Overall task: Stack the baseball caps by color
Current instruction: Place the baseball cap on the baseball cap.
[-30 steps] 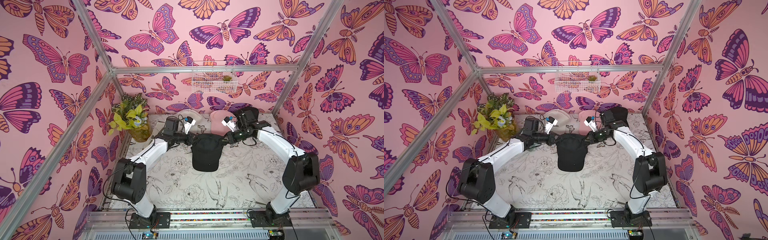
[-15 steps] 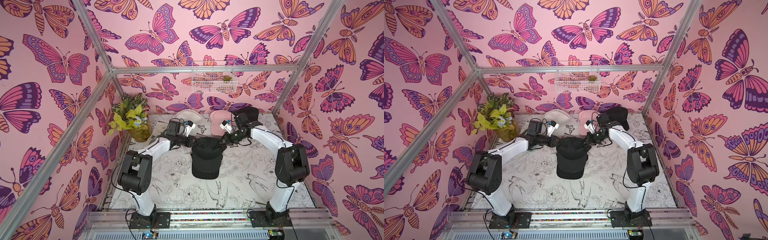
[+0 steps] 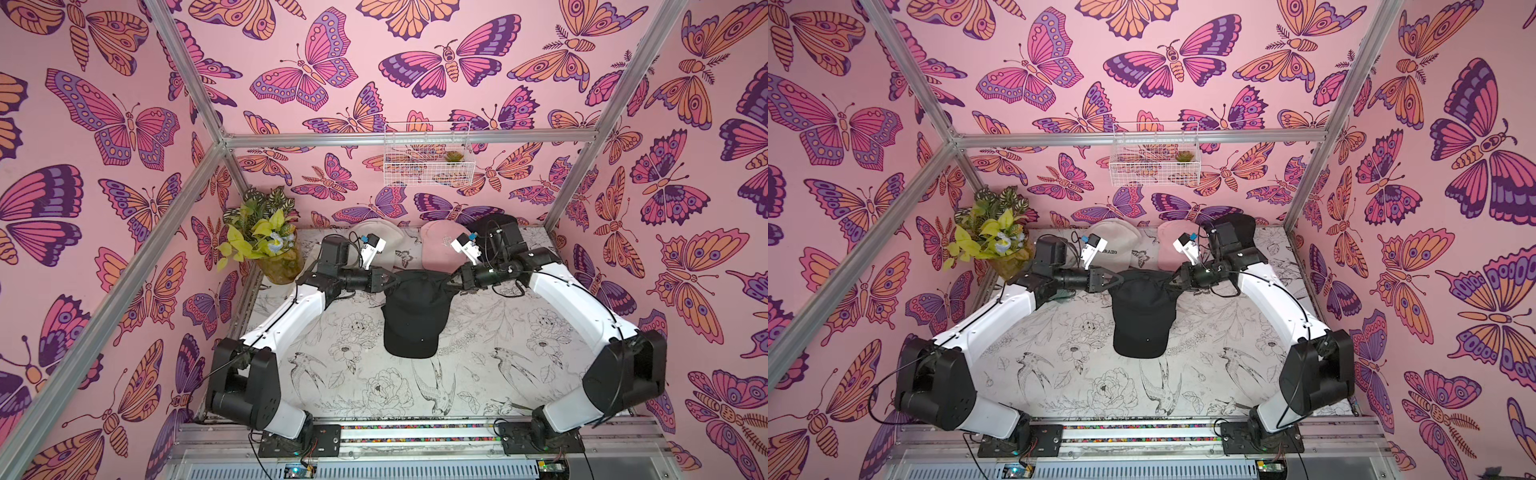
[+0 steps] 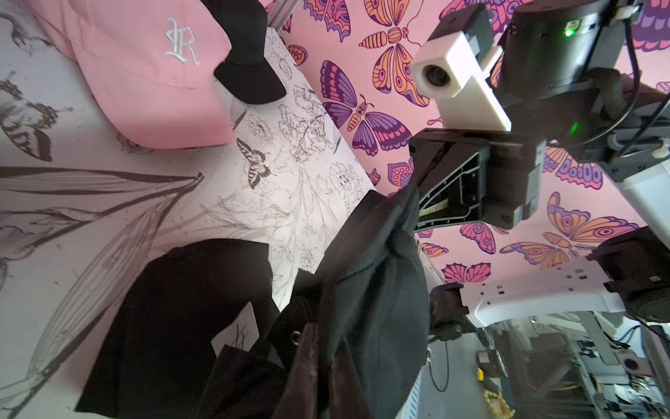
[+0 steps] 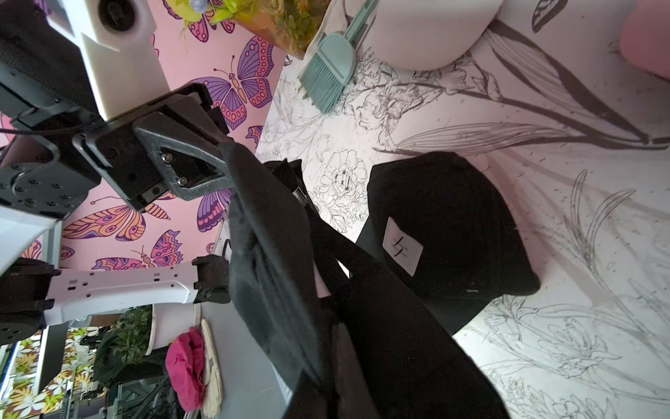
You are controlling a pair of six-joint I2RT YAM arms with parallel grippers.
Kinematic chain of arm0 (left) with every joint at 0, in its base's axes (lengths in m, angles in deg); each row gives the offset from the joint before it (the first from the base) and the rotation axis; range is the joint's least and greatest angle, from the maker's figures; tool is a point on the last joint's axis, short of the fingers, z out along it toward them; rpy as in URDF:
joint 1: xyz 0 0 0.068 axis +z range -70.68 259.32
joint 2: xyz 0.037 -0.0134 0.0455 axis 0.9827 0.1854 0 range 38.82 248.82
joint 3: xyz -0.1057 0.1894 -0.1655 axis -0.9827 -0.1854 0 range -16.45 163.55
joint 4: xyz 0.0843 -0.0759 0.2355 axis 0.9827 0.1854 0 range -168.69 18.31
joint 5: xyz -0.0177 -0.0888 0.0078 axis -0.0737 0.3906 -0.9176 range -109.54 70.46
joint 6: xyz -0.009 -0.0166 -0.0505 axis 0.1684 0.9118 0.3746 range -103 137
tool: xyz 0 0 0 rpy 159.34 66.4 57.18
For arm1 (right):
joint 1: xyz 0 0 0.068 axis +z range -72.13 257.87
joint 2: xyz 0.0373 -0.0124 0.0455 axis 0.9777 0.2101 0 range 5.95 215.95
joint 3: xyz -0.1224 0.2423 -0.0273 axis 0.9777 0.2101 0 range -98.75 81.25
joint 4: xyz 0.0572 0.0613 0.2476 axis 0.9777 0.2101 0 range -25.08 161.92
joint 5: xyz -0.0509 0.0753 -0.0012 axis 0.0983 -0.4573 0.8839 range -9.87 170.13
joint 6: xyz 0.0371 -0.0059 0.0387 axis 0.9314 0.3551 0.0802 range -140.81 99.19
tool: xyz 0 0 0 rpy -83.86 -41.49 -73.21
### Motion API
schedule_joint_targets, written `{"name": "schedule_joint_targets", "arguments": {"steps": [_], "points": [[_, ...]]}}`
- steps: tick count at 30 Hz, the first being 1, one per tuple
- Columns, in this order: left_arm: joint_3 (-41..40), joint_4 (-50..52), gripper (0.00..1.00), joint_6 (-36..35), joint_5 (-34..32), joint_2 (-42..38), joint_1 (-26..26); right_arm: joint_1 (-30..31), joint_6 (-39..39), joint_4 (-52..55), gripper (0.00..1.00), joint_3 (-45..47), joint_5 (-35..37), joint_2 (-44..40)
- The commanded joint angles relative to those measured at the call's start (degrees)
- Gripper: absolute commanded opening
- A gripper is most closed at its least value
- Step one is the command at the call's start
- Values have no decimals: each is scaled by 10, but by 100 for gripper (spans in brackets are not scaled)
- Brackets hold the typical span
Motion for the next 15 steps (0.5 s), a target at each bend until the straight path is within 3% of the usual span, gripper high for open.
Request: {"name": "schedule_joint_targets", "arguments": {"steps": [1, 15], "points": [[-18, 40, 0, 22, 4, 9, 6, -9, 17, 12, 0, 21, 4, 5], [64, 117, 0, -45, -48, 192, 14, -8, 11, -6, 0, 3, -1, 149]]}}
